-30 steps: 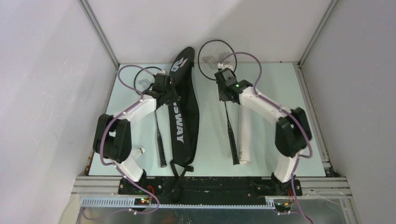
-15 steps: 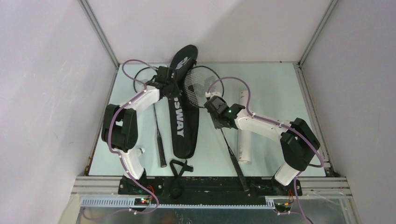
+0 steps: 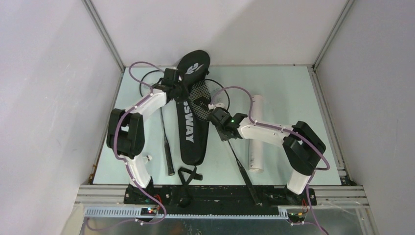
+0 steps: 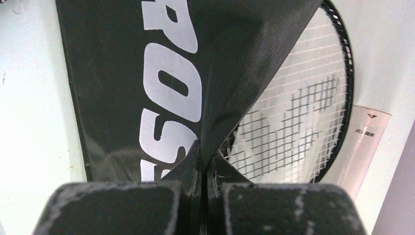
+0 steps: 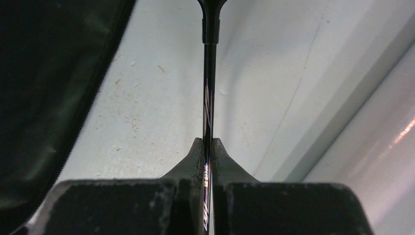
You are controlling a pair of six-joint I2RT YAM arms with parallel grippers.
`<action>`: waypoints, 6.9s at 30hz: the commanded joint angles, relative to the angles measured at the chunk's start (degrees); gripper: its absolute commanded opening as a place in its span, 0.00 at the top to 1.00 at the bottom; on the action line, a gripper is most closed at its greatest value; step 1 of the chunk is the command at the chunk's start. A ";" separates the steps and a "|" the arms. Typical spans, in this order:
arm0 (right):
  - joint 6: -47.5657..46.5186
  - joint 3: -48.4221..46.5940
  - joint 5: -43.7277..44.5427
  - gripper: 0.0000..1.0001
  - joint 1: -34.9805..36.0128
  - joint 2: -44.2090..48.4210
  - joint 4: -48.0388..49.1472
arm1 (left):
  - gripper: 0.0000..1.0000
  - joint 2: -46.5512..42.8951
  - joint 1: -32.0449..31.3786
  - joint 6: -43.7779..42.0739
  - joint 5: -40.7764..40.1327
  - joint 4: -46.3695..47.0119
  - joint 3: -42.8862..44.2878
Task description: Pack up the badminton gear
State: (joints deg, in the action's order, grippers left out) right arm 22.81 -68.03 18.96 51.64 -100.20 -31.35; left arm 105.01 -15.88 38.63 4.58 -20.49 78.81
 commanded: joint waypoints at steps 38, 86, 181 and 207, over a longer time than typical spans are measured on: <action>6.22 -23.80 -19.01 1.00 -14.94 -14.66 30.20 | 1.00 -16.15 -12.98 -4.20 31.12 18.83 -18.81; -4.74 6.68 -47.76 0.69 -21.28 -6.79 34.62 | 1.00 -23.98 -8.40 -2.58 27.41 25.86 -25.76; -19.54 12.53 -32.06 1.00 -22.94 30.65 10.30 | 0.37 -3.42 -13.94 0.34 -26.17 -12.21 -17.82; -17.95 13.63 -31.71 1.00 -25.09 32.26 12.33 | 1.00 -12.41 -13.87 -7.66 -35.37 -9.03 -17.18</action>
State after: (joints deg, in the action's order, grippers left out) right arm 4.32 -53.67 -12.73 26.98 -70.24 -24.73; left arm 103.44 -27.33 35.88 -20.82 -26.74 63.51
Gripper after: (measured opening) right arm 0.019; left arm 0.020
